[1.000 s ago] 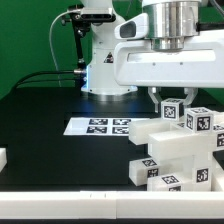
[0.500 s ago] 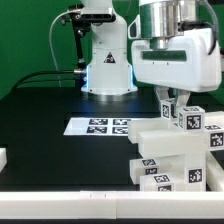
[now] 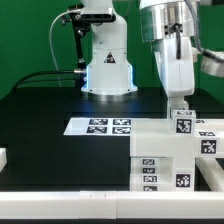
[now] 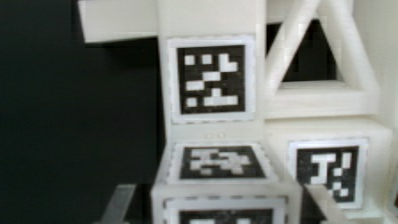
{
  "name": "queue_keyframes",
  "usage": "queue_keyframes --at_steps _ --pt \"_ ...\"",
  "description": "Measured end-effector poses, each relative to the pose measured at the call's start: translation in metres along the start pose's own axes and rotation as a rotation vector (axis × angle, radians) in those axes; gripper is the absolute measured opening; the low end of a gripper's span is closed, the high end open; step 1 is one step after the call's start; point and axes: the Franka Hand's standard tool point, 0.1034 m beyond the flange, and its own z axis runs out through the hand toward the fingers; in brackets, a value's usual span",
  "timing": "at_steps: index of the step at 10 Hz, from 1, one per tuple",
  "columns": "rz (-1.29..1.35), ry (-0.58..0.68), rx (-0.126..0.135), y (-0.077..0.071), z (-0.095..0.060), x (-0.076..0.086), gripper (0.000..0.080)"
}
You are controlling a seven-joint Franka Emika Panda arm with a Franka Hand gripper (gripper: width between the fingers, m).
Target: Assemble chair
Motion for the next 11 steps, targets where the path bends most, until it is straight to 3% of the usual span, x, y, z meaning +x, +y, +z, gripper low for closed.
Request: queue_keyframes --at_steps 4,5,6,7,9,11 --pt "0.109 -0.006 0.0 0.0 0.001 -0.001 0.0297" --pt "0.108 -0.006 0.0 0.0 0.001 -0.001 0.0502" --pt "0.106 -0.006 -0.001 0.0 0.001 -0.001 0.0502" --pt "0.101 -0.008 0.001 0.0 -0.001 -0.002 0.0616" --pt "0.076 -0.03 0.02 -0.002 -0.018 -0.007 0.0648" --pt "0.054 -0.053 0.021 -0.01 -0.034 -0.014 0.0649"
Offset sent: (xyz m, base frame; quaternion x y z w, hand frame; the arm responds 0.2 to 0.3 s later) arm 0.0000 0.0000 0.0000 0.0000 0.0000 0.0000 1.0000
